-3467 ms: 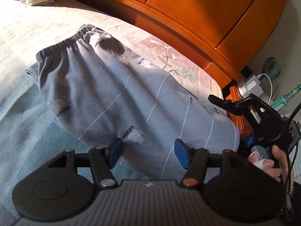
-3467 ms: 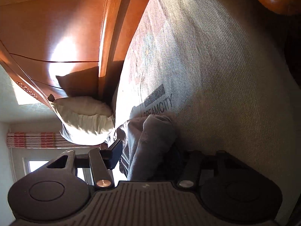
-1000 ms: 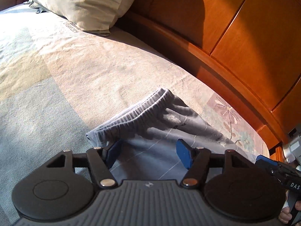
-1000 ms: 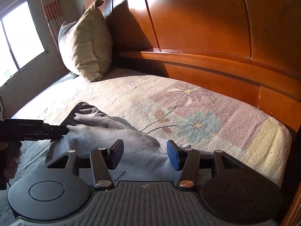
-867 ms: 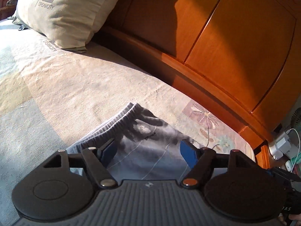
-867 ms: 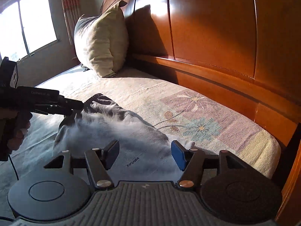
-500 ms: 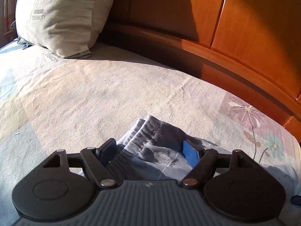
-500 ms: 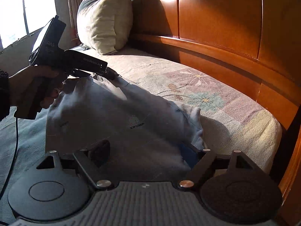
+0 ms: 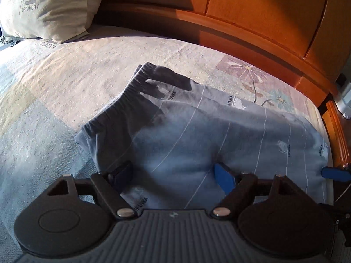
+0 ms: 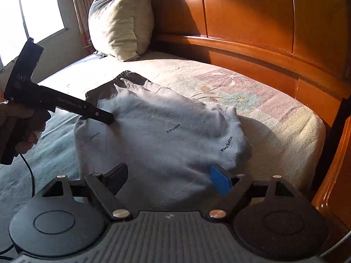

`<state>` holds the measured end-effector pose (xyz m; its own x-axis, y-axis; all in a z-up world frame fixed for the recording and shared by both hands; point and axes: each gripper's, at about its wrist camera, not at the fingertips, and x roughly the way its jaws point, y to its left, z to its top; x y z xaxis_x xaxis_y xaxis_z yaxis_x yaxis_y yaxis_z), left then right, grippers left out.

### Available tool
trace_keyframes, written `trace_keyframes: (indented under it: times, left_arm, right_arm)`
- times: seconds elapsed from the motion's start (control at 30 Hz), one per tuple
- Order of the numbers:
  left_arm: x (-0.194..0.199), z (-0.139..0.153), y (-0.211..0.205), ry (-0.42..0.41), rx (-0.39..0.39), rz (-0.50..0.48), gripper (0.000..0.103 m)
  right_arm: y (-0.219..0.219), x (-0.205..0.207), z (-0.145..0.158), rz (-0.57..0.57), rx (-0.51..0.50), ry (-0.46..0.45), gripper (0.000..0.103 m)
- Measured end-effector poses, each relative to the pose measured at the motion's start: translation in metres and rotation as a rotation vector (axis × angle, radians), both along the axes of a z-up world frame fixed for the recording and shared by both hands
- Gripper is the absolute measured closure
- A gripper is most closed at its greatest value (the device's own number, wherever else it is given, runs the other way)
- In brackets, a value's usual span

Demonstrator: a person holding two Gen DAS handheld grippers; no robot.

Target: Fold clothes

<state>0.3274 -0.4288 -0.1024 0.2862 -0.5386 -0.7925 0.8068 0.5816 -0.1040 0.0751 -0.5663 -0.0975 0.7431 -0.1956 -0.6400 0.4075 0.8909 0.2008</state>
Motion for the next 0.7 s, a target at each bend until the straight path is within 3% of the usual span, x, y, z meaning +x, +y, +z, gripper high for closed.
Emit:
trace_keyframes:
  times: [0.17, 0.37, 0.43, 0.5, 0.57, 0.7]
  left_arm:
    - [-0.026, 0.032, 0.017, -0.066, -0.017, -0.010, 0.020]
    - [-0.081, 0.050, 0.058, -0.208, 0.064, 0.011, 0.018]
    - [-0.099, 0.053, 0.077, -0.244, 0.081, 0.030, 0.018]
    - [-0.116, 0.058, 0.097, -0.273, 0.079, 0.061, 0.018]
    - [-0.130, 0.062, 0.117, -0.280, 0.070, 0.096, 0.008]
    - [-0.159, 0.065, 0.153, -0.253, 0.063, 0.154, 0.007]
  right_arm:
    - [0.013, -0.012, 0.017, 0.040, -0.002, -0.026, 0.017]
    - [0.027, -0.005, 0.000, 0.083, 0.084, 0.053, 0.014]
    - [0.034, -0.005, 0.003, 0.060, 0.066, 0.077, 0.014]
    - [0.038, -0.009, 0.012, 0.066, 0.083, 0.043, 0.013]
    - [0.046, -0.010, 0.018, 0.086, 0.077, 0.019, 0.012]
    - [0.050, -0.009, 0.003, 0.110, 0.165, 0.066, 0.012]
